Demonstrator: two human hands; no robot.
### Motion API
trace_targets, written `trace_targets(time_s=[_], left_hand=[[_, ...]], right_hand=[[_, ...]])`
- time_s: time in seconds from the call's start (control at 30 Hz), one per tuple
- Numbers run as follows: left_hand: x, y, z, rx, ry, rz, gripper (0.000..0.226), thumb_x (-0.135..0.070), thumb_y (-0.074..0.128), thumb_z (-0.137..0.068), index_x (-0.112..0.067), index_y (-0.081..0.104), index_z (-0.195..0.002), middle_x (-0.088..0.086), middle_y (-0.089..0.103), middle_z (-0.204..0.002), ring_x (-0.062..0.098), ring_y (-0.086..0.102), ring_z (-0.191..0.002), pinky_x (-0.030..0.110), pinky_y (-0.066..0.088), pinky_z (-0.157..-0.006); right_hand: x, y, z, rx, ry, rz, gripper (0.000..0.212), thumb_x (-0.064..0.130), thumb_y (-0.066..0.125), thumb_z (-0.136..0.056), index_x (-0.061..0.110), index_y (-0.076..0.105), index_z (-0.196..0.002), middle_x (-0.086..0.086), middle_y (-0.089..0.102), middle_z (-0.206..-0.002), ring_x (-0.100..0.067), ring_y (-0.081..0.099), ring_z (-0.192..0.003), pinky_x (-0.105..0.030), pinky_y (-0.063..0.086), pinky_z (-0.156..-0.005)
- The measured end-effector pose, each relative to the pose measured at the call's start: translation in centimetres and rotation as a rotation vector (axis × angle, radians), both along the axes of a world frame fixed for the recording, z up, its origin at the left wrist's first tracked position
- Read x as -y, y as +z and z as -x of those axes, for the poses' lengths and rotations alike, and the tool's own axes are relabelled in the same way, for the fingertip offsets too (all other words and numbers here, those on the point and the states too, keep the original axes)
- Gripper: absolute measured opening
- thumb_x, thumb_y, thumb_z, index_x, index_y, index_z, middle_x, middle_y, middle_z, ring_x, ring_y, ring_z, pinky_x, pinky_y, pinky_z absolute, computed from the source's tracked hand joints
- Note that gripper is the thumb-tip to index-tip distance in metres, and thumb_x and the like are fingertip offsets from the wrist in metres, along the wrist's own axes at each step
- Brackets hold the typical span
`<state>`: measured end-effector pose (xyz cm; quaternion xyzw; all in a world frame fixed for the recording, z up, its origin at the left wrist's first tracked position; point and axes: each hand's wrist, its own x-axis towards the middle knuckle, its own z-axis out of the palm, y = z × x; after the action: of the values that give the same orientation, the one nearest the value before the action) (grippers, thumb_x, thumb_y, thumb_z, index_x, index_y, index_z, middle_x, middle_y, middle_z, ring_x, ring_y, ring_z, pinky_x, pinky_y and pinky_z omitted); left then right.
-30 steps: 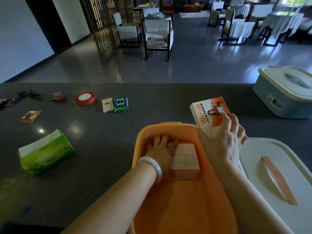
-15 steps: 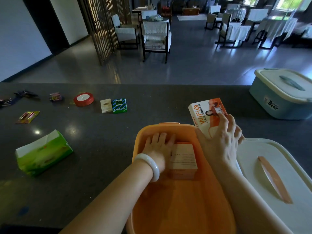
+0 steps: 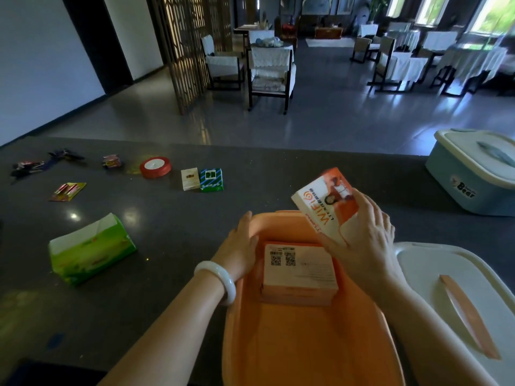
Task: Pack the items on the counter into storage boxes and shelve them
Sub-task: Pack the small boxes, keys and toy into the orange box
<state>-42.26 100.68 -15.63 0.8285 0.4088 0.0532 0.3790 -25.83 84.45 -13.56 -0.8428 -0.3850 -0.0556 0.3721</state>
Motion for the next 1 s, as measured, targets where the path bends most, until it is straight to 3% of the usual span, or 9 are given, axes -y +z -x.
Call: trace_targets(time_s=[0.07, 0.2, 0.37, 0.43, 0.53, 0.7, 0.8, 1.0], left_hand=[[0.1, -0.2, 0.3, 0.060, 0.002, 0.036, 0.057, -0.048, 0.027, -0.103, -0.038, 0.001, -0.153, 0.004, 0.044, -0.146, 0.020, 0.051, -0.122, 0.041, 0.040, -0.099], [0.3, -0.8, 0.9, 0.179, 0.016, 0.065, 0.056, -0.056, 0.023, -0.099, -0.043, 0.009, -0.151, 0.001, 0.052, -0.138, 0.018, 0.058, -0.111, 0.031, 0.040, -0.083], [0.1, -1.2, 0.6, 0.216, 0.065, 0.083, 0.047, -0.045, 0.031, -0.102, -0.047, 0.018, -0.147, -0.005, 0.060, -0.121, -0.005, 0.054, -0.079, 0.019, 0.040, -0.064], [0.1, -1.1, 0.4, 0.228, 0.066, 0.080, 0.046, -0.042, 0.030, -0.103, -0.043, 0.020, -0.148, -0.005, 0.063, -0.117, -0.006, 0.057, -0.078, 0.016, 0.042, -0.062], [0.1, -1.1, 0.4, 0.227, 0.079, 0.073, 0.045, -0.036, 0.026, -0.105, -0.040, 0.019, -0.149, 0.001, 0.061, -0.122, 0.009, 0.063, -0.091, 0.025, 0.050, -0.072], [0.4, -1.2, 0.3, 0.190, 0.081, 0.018, 0.046, -0.036, 0.023, -0.105, -0.041, 0.014, -0.149, -0.004, 0.061, -0.103, 0.003, 0.061, -0.067, 0.011, 0.040, -0.046], [0.4, -1.2, 0.2, 0.179, 0.083, 0.002, 0.046, -0.036, 0.023, -0.105, -0.040, 0.014, -0.150, -0.007, 0.057, -0.099, 0.003, 0.059, -0.063, 0.010, 0.037, -0.042], [0.4, -1.4, 0.2, 0.164, 0.078, -0.025, 0.047, -0.037, 0.023, -0.105, -0.040, 0.012, -0.150, -0.009, 0.056, -0.102, 0.002, 0.059, -0.065, 0.010, 0.038, -0.043]], right_hand=[[0.3, 0.0, 0.0, -0.028, 0.113, 0.108, 0.103, 0.065, 0.070, -0.067, 0.039, 0.009, -0.147, 0.006, 0.029, -0.151, -0.023, 0.027, -0.137, -0.053, 0.027, -0.109], [0.6, 0.0, -0.5, -0.093, 0.327, 0.347, 0.116, 0.078, 0.062, -0.055, 0.042, 0.001, -0.147, 0.013, 0.024, -0.149, -0.015, 0.023, -0.137, -0.048, 0.027, -0.111], [-1.5, -0.1, -0.4, 0.002, 0.575, 0.543, 0.114, 0.080, 0.064, -0.058, 0.043, 0.006, -0.148, 0.017, 0.020, -0.152, -0.015, 0.015, -0.143, -0.046, 0.020, -0.117], [-2.7, -0.5, -0.3, 0.041, 0.600, 0.611, 0.117, 0.078, 0.067, -0.059, 0.037, 0.005, -0.150, 0.013, 0.016, -0.156, -0.017, 0.009, -0.146, -0.045, 0.015, -0.118], [-3.9, -1.9, -0.5, 0.076, 0.610, 0.638, 0.119, 0.073, 0.071, -0.060, 0.035, 0.004, -0.151, 0.013, 0.014, -0.157, -0.016, 0.004, -0.146, -0.041, 0.010, -0.118], [-4.0, -3.8, -1.3, 0.014, 0.627, 0.689, 0.124, 0.059, 0.080, -0.057, 0.035, 0.003, -0.151, 0.014, 0.010, -0.155, -0.016, 0.005, -0.145, -0.041, 0.014, -0.118], [-4.1, -4.1, -1.3, -0.003, 0.624, 0.715, 0.124, 0.054, 0.082, -0.058, 0.034, 0.002, -0.152, 0.012, 0.009, -0.155, -0.018, 0.004, -0.145, -0.044, 0.015, -0.120], [-4.0, -3.9, -0.9, -0.027, 0.597, 0.677, 0.121, 0.068, 0.076, -0.058, 0.033, 0.009, -0.152, 0.012, 0.013, -0.154, -0.018, 0.006, -0.144, -0.043, 0.017, -0.117]])
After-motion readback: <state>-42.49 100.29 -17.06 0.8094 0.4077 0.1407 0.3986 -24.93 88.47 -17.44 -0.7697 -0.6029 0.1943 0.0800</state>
